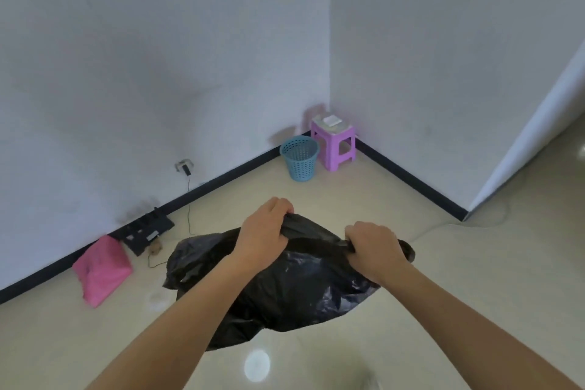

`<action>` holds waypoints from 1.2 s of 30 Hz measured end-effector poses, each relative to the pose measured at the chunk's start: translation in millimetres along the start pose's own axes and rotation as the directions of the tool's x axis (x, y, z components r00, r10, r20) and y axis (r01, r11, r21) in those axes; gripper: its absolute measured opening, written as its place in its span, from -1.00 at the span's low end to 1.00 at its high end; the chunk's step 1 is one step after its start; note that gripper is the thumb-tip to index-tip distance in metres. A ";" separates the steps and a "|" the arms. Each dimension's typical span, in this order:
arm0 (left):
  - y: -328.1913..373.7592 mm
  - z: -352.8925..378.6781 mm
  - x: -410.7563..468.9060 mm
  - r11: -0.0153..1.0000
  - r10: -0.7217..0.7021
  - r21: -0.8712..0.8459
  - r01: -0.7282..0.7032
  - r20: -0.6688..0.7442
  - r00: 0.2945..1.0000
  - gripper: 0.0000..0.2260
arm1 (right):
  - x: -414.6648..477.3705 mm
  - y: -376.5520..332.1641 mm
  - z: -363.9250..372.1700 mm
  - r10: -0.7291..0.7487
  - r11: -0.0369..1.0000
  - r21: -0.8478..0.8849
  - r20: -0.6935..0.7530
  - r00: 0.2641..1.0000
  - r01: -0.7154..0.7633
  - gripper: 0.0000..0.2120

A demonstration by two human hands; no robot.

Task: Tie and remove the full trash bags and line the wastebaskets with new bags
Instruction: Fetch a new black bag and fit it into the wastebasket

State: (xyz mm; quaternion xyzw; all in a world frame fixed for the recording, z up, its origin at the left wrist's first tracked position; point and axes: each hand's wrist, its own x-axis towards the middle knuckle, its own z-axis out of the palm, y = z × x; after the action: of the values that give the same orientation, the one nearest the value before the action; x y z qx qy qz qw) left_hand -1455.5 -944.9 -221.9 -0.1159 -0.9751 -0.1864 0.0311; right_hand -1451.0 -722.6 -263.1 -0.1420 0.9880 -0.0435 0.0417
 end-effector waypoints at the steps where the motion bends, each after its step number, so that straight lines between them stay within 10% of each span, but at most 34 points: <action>1: 1.0 4.6 29.9 0.999 0.006 0.052 -0.006 0.008 1.000 -0.75 | 24.5 20.8 -4.1 0.030 1.000 0.009 0.010 0.999 -0.030 -0.87; 18: -92.3 56.5 367.2 0.873 -0.467 0.166 0.460 0.005 0.884 -0.87 | 388.4 210.0 -61.0 0.180 0.962 0.215 -0.050 0.982 -0.165 -0.77; 29: -153.5 66.7 632.0 0.941 -0.312 -0.036 0.336 0.292 0.904 -0.69 | 647.8 240.3 -66.5 0.114 0.976 0.186 0.013 0.993 -0.114 -0.80; 36: -220.0 82.7 765.8 0.859 -0.502 0.162 0.485 0.081 0.861 -0.83 | 778.1 268.9 -44.4 0.077 0.989 0.120 0.052 0.996 -0.082 -0.54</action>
State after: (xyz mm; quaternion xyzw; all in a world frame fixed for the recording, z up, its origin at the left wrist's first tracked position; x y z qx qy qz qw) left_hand -2252.9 -948.9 -297.4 0.1293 -0.9826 -0.1141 -0.0686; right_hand -2273.6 -683.4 -299.9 -0.1006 0.9872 -0.0986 0.0752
